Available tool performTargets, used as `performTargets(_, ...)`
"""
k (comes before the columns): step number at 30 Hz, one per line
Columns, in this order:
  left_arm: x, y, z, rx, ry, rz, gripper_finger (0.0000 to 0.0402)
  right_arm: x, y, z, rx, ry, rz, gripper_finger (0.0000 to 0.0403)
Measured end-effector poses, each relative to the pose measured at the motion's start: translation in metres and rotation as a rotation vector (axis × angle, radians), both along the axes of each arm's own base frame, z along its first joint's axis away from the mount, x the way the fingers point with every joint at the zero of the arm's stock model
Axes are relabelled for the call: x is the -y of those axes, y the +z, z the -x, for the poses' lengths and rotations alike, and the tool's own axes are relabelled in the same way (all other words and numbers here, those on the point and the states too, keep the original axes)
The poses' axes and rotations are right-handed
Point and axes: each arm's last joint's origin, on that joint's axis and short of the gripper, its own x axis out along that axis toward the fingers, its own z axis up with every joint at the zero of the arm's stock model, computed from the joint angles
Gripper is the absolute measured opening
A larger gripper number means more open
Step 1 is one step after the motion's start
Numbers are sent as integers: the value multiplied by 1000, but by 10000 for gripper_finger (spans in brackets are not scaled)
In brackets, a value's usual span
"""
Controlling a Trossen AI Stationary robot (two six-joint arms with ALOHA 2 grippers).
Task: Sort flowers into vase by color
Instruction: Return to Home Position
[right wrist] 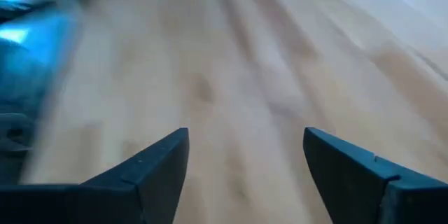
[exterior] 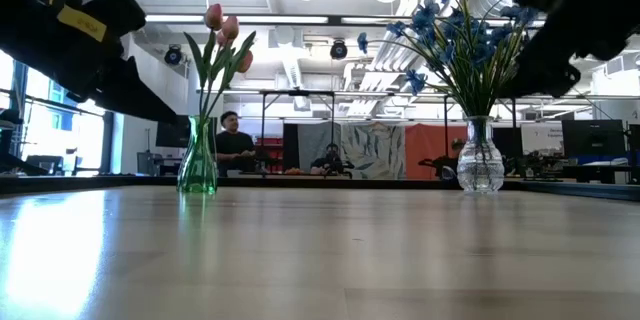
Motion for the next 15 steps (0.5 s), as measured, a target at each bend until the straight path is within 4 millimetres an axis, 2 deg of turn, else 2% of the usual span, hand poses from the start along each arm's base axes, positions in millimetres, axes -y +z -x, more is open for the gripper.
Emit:
performTargets(3, 0, 1, 1, 13, 14, -24, 76, -15, -4, 2, 196, 131, 20, 257)
performTargets(6, 0, 1, 1, 14, 16, -25, 76, -18, -10, 6, 352, 208, 57, 224)
performTargets(9, 0, 1, 1, 5, 8, -39, 76, -7, -17, 9, 467, 256, 89, 184)
performTargets(15, -4, 0, -1, 0, 29, -45, 76, 33, -23, 17, 618, 332, 115, 112)
